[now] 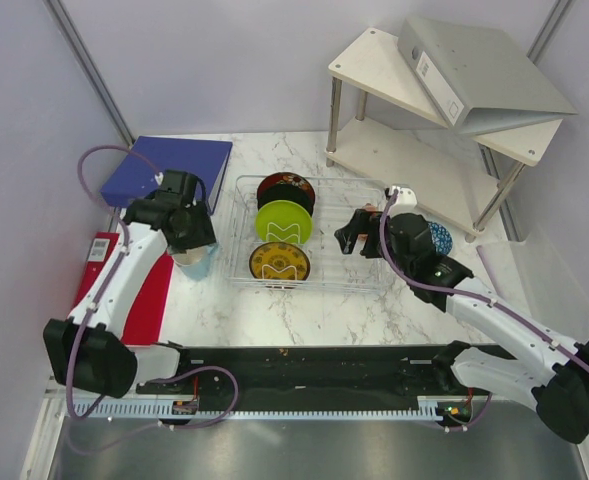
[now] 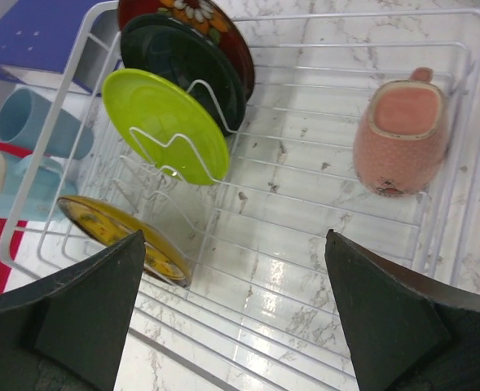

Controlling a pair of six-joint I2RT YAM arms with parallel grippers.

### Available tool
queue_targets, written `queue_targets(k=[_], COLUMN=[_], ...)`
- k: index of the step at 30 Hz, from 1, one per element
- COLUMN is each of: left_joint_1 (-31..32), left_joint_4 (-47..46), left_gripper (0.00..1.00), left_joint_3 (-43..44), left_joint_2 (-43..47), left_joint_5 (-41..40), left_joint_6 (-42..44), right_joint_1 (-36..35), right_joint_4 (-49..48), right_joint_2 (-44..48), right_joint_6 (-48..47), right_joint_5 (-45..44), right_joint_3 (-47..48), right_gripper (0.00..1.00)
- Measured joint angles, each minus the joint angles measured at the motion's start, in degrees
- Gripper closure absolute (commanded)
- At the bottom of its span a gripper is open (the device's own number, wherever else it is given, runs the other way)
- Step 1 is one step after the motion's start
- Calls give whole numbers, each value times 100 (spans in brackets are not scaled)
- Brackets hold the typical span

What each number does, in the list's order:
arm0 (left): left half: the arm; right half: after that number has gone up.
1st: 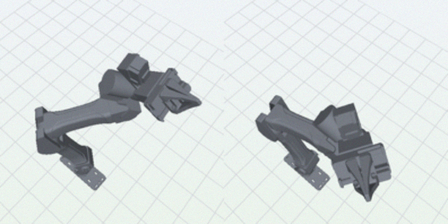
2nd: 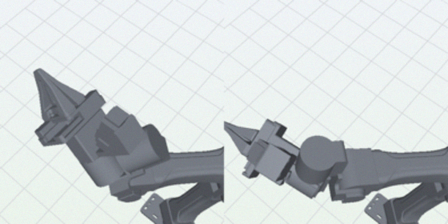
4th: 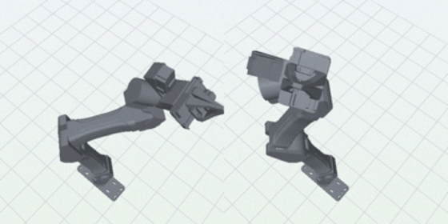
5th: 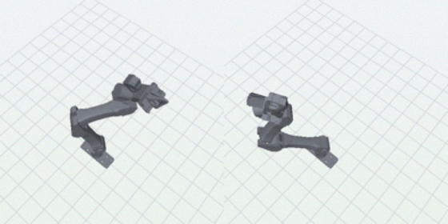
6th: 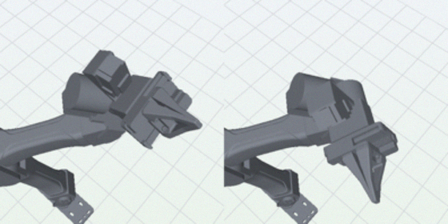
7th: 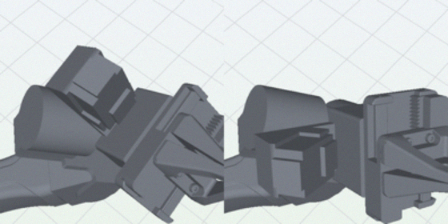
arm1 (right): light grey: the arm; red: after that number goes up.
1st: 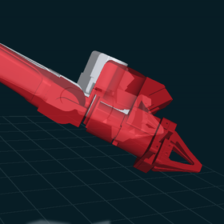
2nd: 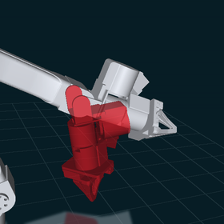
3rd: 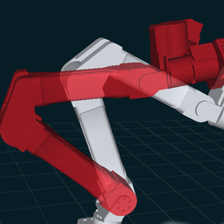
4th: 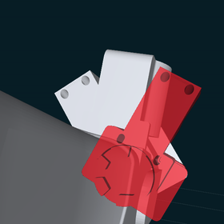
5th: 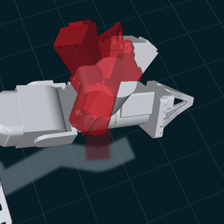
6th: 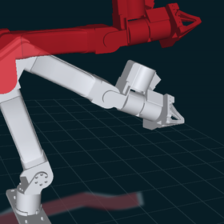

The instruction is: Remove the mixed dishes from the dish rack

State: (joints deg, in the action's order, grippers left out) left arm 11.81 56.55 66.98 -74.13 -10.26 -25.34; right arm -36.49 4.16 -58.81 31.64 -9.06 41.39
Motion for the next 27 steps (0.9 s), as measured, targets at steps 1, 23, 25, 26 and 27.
queue_targets(k=[1,23,25,26,27], left_joint_1=[0,195,238,247,249], left_joint_4=[59,-1606,-1674,-1687,-1709], left_gripper=[26,12,12,12,12], left_joint_3=[114,-940,-1010,-1036,-1067], left_joint_2=[146,2924,3027,3069,3115], left_joint_5=[-24,1993,2000,2000,2002], left_joint_6=[-4,-229,-229,-229,-229], right_joint_1=[0,87,122,142,162], right_joint_4=[63,1091,1084,1086,1086], right_joint_2=[-28,-2863,-3056,-3134,-3257], right_joint_6=[0,-498,-540,-557,-566], right_joint_5=[-76,-2343,-2426,-2444,-2470], right_joint_3=[26,1869,2020,2074,2149], right_gripper=[2,2,2,2,2])
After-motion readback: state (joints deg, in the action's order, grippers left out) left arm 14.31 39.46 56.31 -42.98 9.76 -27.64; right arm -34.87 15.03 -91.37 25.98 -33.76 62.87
